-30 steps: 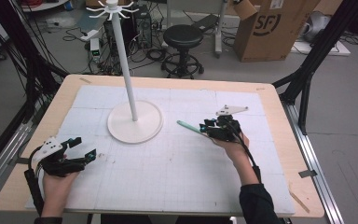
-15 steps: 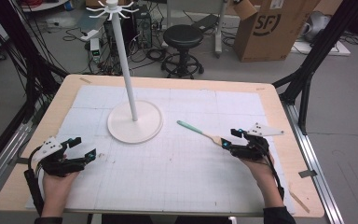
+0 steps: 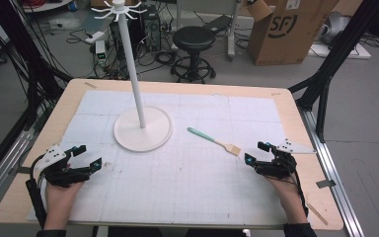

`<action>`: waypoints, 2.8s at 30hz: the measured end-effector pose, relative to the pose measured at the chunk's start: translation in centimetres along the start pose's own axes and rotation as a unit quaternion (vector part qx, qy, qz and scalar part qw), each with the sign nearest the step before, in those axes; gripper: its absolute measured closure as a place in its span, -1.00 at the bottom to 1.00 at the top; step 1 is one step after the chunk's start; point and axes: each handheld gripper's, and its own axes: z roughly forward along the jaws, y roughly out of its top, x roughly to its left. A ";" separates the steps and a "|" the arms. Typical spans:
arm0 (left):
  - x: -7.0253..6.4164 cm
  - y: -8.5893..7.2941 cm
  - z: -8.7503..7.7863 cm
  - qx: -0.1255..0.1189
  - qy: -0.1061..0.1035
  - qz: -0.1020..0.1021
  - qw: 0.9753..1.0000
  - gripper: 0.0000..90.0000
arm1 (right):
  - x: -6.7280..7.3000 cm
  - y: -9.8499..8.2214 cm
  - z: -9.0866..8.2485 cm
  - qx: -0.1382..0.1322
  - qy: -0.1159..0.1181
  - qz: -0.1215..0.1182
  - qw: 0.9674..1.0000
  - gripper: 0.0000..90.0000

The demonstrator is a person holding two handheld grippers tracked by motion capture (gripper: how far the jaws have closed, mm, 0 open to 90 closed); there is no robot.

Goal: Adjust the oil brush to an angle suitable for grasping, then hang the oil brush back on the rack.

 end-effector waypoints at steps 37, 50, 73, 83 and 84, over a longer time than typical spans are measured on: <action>0.0 0.0 0.0 -0.001 -0.002 0.000 1.000 -0.63 | -0.2 4.8 6.8 0.058 0.052 -0.058 0.995 -0.49; -0.1 0.0 0.0 0.000 -0.001 0.002 1.000 -0.63 | -0.2 4.2 10.6 0.116 0.060 -0.062 0.990 -0.28; -0.1 0.0 0.0 0.001 -0.001 0.004 1.000 -0.63 | 0.1 3.5 13.3 0.175 0.057 -0.104 0.977 0.47; -0.1 0.0 0.0 0.002 0.003 0.003 1.000 -0.63 | 0.4 4.0 13.8 0.208 0.047 -0.127 0.969 0.64; -0.1 0.0 0.0 0.002 0.003 0.003 1.000 -0.63 | 0.4 4.0 13.8 0.208 0.047 -0.127 0.969 0.64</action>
